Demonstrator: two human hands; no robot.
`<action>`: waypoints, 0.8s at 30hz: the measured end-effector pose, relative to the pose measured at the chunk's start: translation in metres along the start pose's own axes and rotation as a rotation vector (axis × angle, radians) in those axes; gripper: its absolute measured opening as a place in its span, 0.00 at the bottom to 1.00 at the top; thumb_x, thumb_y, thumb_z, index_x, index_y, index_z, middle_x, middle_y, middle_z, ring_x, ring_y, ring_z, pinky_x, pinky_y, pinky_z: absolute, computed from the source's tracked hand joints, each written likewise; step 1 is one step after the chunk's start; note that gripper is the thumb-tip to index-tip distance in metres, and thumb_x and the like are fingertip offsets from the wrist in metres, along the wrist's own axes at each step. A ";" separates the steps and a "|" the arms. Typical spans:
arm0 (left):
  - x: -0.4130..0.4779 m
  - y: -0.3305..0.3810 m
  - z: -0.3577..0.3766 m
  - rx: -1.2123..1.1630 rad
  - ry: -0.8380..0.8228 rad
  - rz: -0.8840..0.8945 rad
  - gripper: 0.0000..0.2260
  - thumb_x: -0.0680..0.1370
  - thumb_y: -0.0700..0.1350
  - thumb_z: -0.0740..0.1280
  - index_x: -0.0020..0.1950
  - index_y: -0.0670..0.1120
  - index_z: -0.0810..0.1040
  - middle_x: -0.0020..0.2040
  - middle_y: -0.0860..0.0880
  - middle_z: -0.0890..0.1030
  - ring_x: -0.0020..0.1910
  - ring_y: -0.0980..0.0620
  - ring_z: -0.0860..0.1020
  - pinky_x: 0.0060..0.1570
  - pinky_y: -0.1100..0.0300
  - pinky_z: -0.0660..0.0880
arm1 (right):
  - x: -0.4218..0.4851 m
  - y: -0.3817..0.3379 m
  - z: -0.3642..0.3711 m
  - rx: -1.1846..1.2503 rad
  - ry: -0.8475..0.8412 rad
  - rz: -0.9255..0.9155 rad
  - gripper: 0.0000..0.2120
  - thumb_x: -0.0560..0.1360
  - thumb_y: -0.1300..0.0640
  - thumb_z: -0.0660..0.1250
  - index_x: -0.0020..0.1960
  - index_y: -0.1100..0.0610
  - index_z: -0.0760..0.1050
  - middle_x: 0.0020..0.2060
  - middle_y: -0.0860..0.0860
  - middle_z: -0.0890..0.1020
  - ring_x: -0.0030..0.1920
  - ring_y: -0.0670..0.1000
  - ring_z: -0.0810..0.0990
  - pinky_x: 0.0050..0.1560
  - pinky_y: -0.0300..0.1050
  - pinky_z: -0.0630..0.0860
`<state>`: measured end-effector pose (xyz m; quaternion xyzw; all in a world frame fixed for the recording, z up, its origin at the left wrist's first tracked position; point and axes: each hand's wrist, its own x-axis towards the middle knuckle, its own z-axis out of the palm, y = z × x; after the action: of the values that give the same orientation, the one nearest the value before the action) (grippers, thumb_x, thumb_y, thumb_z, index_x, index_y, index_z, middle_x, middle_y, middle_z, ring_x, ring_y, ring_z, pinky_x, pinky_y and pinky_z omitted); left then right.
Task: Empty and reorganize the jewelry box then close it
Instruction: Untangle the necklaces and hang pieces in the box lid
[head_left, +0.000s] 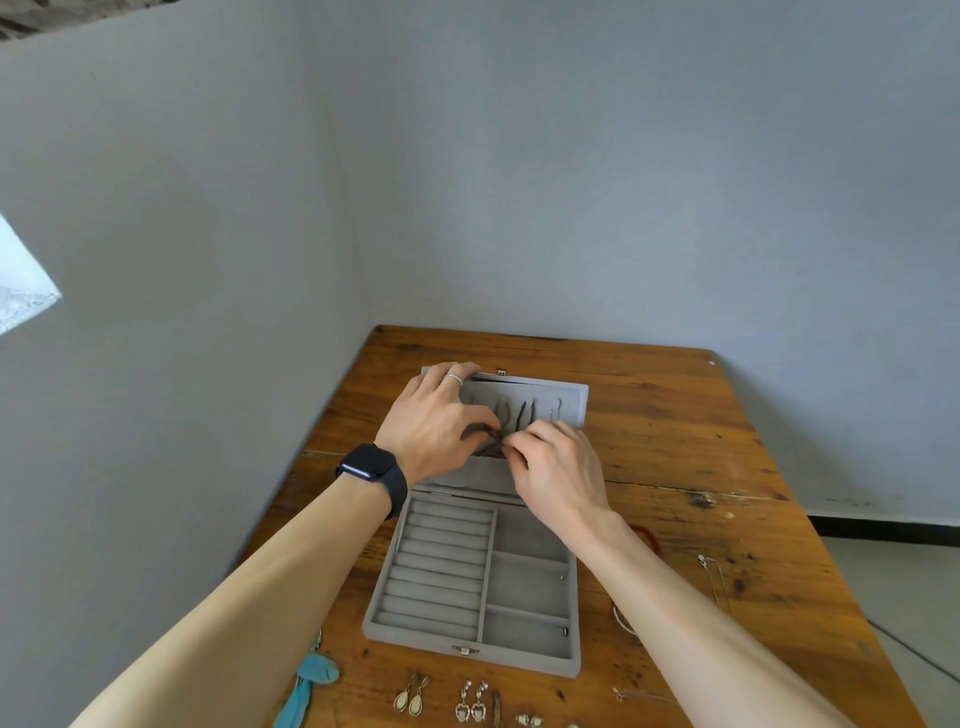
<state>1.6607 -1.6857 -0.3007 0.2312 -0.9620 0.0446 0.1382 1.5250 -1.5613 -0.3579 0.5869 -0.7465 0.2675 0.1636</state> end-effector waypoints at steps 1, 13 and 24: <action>-0.001 -0.001 0.000 0.003 -0.008 0.008 0.10 0.79 0.54 0.67 0.59 0.62 0.81 0.76 0.45 0.65 0.74 0.41 0.62 0.68 0.45 0.66 | -0.003 0.000 0.002 -0.014 -0.006 -0.019 0.06 0.75 0.59 0.72 0.50 0.55 0.85 0.42 0.51 0.84 0.42 0.55 0.80 0.41 0.50 0.78; -0.004 0.000 -0.005 0.016 -0.060 0.014 0.16 0.78 0.48 0.64 0.63 0.63 0.79 0.78 0.45 0.61 0.76 0.41 0.56 0.68 0.46 0.67 | 0.000 0.001 -0.005 -0.032 0.018 -0.041 0.04 0.77 0.58 0.70 0.51 0.55 0.81 0.40 0.51 0.83 0.37 0.54 0.82 0.37 0.46 0.76; -0.005 0.000 -0.004 -0.001 -0.068 0.005 0.15 0.79 0.48 0.64 0.64 0.62 0.78 0.78 0.45 0.60 0.77 0.41 0.55 0.68 0.46 0.67 | -0.013 0.007 -0.001 0.067 -0.077 -0.095 0.13 0.78 0.54 0.63 0.59 0.55 0.80 0.51 0.50 0.81 0.49 0.52 0.80 0.47 0.50 0.77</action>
<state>1.6661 -1.6831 -0.2978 0.2300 -0.9668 0.0368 0.1052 1.5219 -1.5490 -0.3656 0.6367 -0.7142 0.2614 0.1274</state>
